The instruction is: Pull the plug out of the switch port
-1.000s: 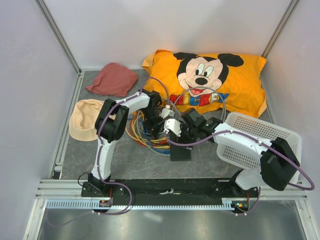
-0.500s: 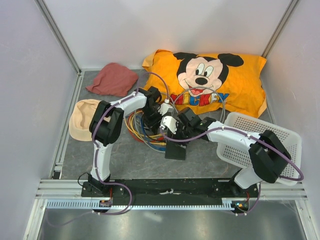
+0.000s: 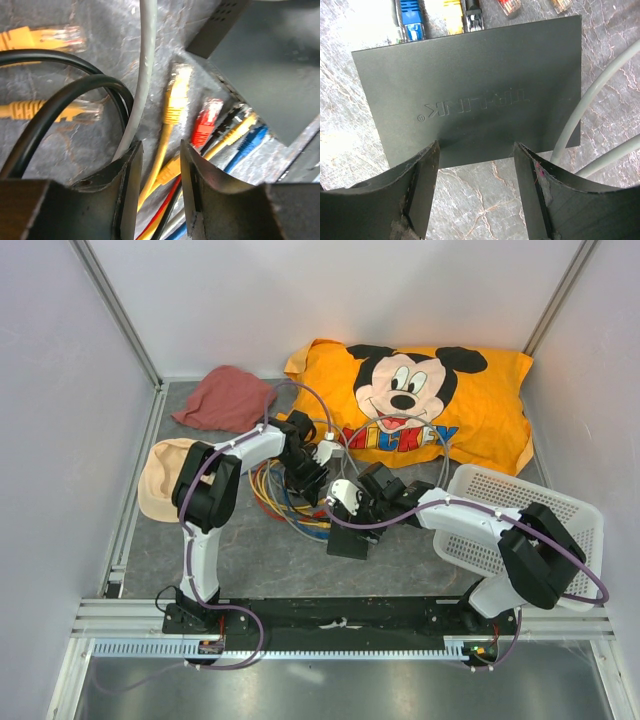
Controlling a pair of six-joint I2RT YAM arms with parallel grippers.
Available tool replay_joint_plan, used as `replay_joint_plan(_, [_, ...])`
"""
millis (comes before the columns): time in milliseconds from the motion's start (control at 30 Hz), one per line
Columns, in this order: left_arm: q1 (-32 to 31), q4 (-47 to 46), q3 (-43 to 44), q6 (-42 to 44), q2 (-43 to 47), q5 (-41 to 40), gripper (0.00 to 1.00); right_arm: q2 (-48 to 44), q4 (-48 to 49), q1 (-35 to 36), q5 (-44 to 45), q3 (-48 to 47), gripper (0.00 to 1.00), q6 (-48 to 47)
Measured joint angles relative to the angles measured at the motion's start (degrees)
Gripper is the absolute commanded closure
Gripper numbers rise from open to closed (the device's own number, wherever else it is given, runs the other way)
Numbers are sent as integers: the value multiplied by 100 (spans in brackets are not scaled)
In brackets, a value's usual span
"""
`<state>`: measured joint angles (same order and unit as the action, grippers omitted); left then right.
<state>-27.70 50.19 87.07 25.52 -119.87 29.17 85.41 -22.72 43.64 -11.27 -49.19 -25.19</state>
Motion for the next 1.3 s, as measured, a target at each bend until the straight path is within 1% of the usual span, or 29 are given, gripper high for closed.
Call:
replay_joint_plan(267, [22,-411,-133,-293,-33,813,57,0,0,0,66,0,32,0])
replay_joint_plan(367, [22,-612,-240,-393,-33,951,57,0,0,0,68,0,32,2])
replay_joint_plan(533, [37,-1005,-518,-706,59,1021,58,0,2,0,66,0,32,11])
replay_joint_plan(633, [31,-1158,-614,-881,114,962,60,0,4,0,85,0,31,9])
replay_joint_plan(767, [-33,-1342,-752,-1113,223,765,62,2,-22,22,107,-44,32,-122])
replay_joint_plan(867, [-221,-1587,-960,-1364,448,199,74,9,-94,87,35,-302,32,-328])
replay_joint_plan(900, [-297,-1690,-1047,-1429,538,-70,81,17,-96,131,-15,-479,32,-387])
replay_joint_plan(933, [-339,-1757,-1106,-1493,599,-247,83,39,-92,186,-72,-647,32,-422])
replay_joint_plan(967, [-376,-1803,-1152,-1552,647,-393,85,74,-63,245,-118,-824,31,-455])
replay_joint_plan(1000, [-404,-1821,-1172,-1596,671,-492,91,116,-13,302,-181,-964,30,-468])
replay_joint_plan(1067, [-450,-1818,-1172,-1655,684,-625,98,192,151,457,-315,-1156,30,-505])
replay_joint_plan(1200, [-452,-1792,-1165,-1705,691,-647,98,343,271,662,-487,-1137,30,-516])
replay_joint_plan(1300, [-452,-1781,-1165,-1703,691,-656,98,391,275,673,-498,-909,31,-597])
